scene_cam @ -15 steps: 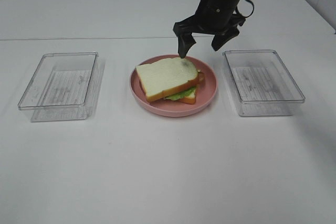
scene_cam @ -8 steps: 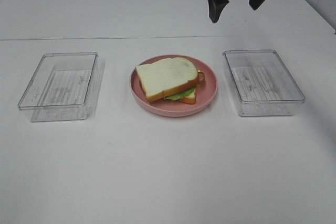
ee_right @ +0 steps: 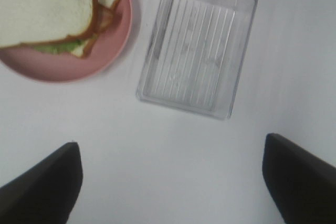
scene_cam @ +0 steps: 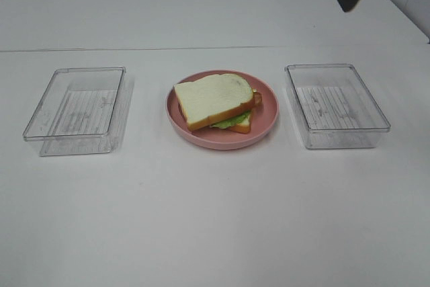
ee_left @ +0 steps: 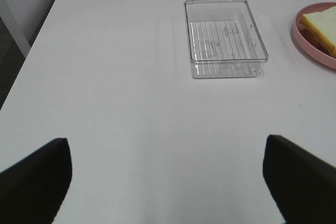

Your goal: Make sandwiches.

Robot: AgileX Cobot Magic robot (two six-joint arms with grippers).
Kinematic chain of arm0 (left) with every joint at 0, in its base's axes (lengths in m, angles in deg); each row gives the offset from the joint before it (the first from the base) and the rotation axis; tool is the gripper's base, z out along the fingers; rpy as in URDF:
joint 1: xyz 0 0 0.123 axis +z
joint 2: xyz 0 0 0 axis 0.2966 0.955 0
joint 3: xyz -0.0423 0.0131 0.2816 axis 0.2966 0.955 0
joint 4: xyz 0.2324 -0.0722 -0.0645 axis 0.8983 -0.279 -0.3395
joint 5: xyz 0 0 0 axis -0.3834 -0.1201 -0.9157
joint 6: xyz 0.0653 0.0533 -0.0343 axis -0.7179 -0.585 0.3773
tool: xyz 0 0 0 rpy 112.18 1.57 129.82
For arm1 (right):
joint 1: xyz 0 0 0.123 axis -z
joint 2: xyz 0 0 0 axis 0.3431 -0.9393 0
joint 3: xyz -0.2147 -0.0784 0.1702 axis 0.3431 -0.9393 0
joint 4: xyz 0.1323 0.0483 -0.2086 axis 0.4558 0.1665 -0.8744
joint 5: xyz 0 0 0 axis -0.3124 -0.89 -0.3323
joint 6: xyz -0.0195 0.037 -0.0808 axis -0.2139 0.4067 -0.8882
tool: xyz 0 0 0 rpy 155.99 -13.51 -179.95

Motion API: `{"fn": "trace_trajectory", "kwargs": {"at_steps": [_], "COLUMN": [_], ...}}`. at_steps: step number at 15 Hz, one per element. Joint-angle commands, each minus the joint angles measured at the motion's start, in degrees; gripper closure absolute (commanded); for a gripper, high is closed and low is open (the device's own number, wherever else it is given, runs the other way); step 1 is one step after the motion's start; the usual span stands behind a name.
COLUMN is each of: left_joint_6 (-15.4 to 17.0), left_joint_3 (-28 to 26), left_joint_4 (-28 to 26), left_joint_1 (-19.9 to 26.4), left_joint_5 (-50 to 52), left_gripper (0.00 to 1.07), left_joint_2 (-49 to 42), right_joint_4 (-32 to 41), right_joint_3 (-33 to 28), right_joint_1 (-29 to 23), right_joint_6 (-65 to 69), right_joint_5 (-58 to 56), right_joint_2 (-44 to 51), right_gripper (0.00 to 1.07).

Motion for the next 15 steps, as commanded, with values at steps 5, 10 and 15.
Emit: {"fn": "trace_trajectory", "kwargs": {"at_steps": [5, 10, 15], "left_joint_6": [-0.1, -0.1, -0.1], "left_joint_3": [0.1, 0.1, 0.1], "left_joint_4": [-0.1, -0.1, -0.1], "left_joint_1": [0.3, 0.3, 0.3], "left_joint_5": [0.2, 0.2, 0.2], "left_gripper": [0.16, 0.16, 0.16], "left_joint_2": [-0.8, -0.8, -0.8], "right_joint_4": [-0.7, -1.7, -0.1], "right_joint_3": [-34.4, -52.4, -59.5], "right_joint_1": [-0.1, -0.1, 10.3], "right_joint_6": [6.7, 12.0, 4.6], "right_joint_5": [0.6, 1.5, 1.8], "right_joint_2": [24.5, 43.5, 68.2], "right_gripper": [0.18, 0.18, 0.18]}}
